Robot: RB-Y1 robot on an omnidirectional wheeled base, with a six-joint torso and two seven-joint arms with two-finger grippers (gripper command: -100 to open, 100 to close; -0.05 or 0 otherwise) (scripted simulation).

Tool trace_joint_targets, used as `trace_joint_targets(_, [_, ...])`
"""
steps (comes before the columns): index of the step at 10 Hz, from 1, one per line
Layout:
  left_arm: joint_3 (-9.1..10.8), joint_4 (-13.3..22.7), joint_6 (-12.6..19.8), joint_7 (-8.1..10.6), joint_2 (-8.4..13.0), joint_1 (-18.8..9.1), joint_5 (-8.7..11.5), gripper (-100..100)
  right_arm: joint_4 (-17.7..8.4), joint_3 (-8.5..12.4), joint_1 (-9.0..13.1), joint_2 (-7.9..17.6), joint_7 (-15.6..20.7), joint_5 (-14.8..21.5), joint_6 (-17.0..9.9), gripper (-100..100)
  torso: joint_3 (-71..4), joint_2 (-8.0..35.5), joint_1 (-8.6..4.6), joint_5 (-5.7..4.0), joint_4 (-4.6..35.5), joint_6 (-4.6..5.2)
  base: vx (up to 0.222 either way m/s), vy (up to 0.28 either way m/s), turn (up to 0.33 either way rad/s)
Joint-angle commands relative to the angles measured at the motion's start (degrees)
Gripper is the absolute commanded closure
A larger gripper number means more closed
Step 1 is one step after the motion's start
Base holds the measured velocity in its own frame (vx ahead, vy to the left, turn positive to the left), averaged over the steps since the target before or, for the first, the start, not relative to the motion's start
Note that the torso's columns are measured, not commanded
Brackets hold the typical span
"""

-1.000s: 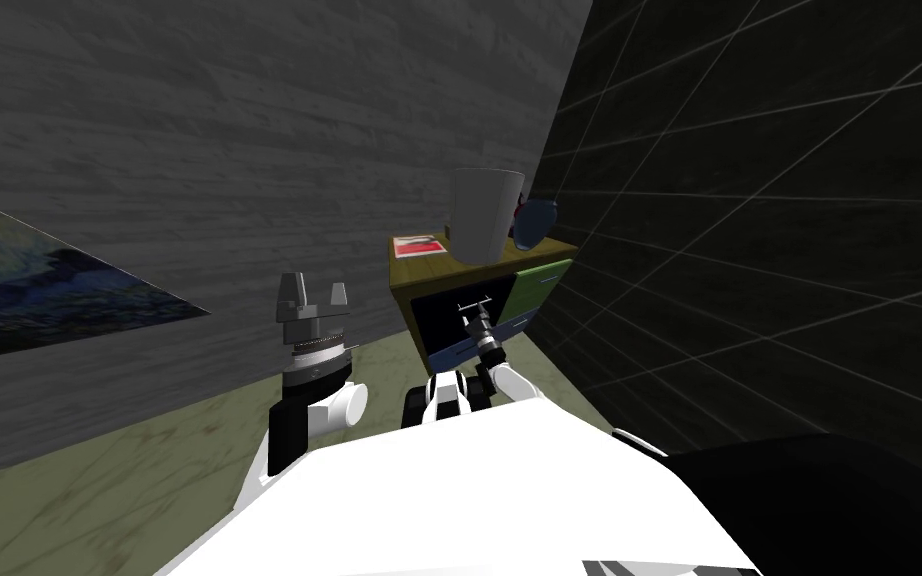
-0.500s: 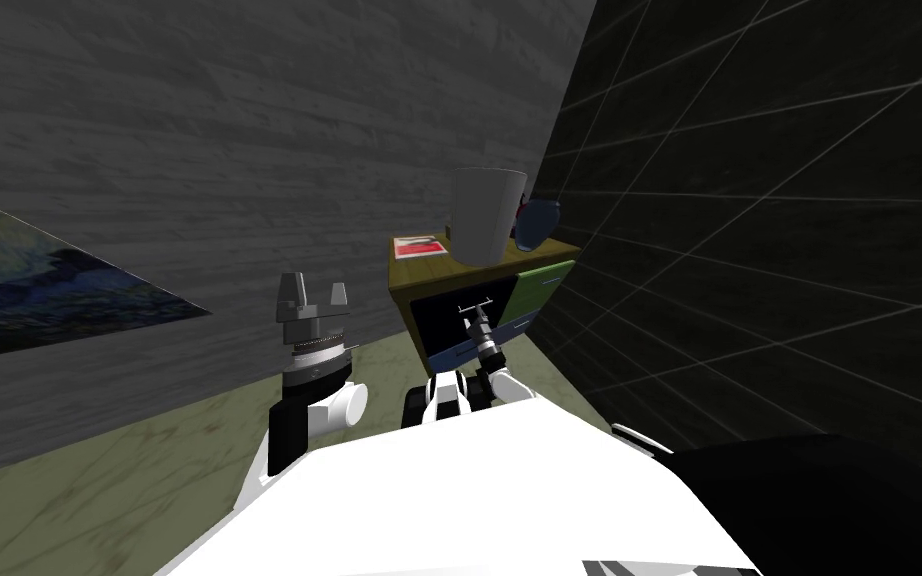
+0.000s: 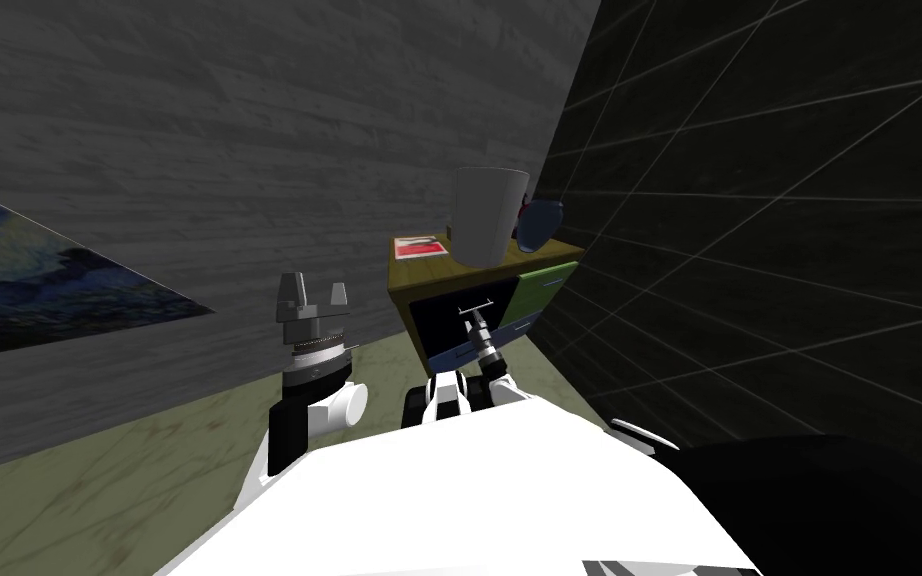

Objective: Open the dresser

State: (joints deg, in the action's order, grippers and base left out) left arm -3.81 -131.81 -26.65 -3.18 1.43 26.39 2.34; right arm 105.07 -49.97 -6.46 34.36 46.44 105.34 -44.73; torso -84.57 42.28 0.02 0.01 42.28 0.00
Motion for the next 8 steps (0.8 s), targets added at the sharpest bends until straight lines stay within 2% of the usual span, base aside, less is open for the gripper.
trace_joint_targets(1, [0.0, 0.0, 0.0, 0.0, 0.0, 0.0, 0.0, 0, -0.8, -2.1, 0.5, 1.5, 1.8, 3.1, -2.4, -100, 0.0, 0.0, 0.0, 0.0, 0.0, 0.0, 0.018, -0.007, 0.013])
trace_joint_targets(3, [0.0, 0.0, 0.0, 0.0, 0.0, 0.0, 0.0, 0, -1.2, -3.3, 0.8, 2.7, 3.0, 5.0, -3.8, -100, 0.0, 0.0, -0.01, 0.0, 0.0, 0.0, 0.016, -0.005, 0.014])
trace_joint_targets(4, [0.0, 0.0, 0.0, 0.0, 0.0, 0.0, 0.0, 0, -1.0, -2.8, 0.6, 2.3, 2.6, 4.3, -3.2, -100, 0.0, 0.0, -0.02, -0.01, 0.0, 0.0, 0.007, -0.004, 0.003])
trace_joint_targets(6, [-0.01, 0.0, 0.0, 0.0, 0.0, 0.0, 0.0, 0, -3.5, -0.2, 2.2, 3.7, -1.3, 4.7, -1.8, -100, 0.1, 0.1, 0.09, 0.02, 0.0, -0.01, -0.049, 0.054, 0.051])
trace_joint_targets(7, [-0.01, 0.0, 0.0, 0.0, 0.0, 0.0, 0.0, 0, -3.5, -0.2, 2.2, 3.7, -1.3, 4.7, -1.8, -100, 0.1, 0.2, 0.19, 0.05, 0.0, -0.01, -0.055, 0.069, 0.017])
trace_joint_targets(8, [-0.01, 0.0, 0.0, 0.0, 0.0, 0.0, 0.0, 0, -4.7, 1.1, 3.0, 4.3, -3.3, 4.8, -1.1, -100, 0.1, 0.1, 0.07, 0.03, 0.0, 0.01, -0.05, 0.062, 0.031])
